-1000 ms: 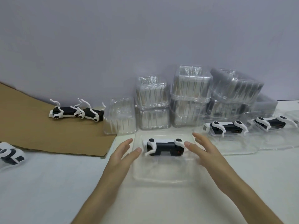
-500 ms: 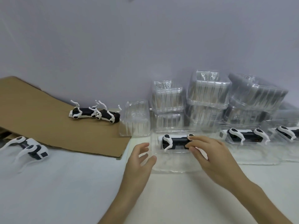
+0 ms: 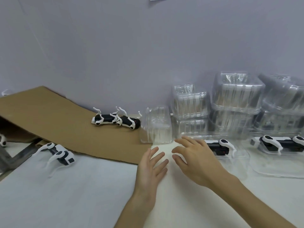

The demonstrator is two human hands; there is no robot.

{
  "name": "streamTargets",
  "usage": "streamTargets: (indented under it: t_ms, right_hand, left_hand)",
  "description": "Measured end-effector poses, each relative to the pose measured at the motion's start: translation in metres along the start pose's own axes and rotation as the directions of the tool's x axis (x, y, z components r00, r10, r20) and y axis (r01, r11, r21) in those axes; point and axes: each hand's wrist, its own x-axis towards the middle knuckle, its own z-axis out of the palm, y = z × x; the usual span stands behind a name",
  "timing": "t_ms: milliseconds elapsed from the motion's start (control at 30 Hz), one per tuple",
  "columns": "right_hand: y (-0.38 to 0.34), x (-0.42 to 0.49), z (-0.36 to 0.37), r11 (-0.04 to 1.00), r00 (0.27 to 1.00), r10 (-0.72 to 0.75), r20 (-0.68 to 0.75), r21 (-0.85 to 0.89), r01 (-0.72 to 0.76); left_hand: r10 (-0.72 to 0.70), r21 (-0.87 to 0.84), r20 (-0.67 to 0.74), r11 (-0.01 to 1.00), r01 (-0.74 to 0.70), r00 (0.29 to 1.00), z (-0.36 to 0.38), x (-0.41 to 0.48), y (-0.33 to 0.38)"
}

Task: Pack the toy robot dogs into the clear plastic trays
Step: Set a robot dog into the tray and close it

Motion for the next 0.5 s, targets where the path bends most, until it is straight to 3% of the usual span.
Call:
streamTargets:
  t_ms: [200,500]
  right_hand:
    - [0.021,-0.004,-0.003,0.996,0.998,0.063,0.003,-0.063,-0.062]
    - [0.037,-0.012,-0.005,0.999,0.999,-0.016,-0.031,-0.039,0.015]
  left_hand:
    - [-0.006,0.001,-0.009,1.000,0.006,1.000,0.002,0.002,-0.002]
    - [0.009,0.021,-0.018,1.000,-0.009,1.000,0.003,-0.002,0.001]
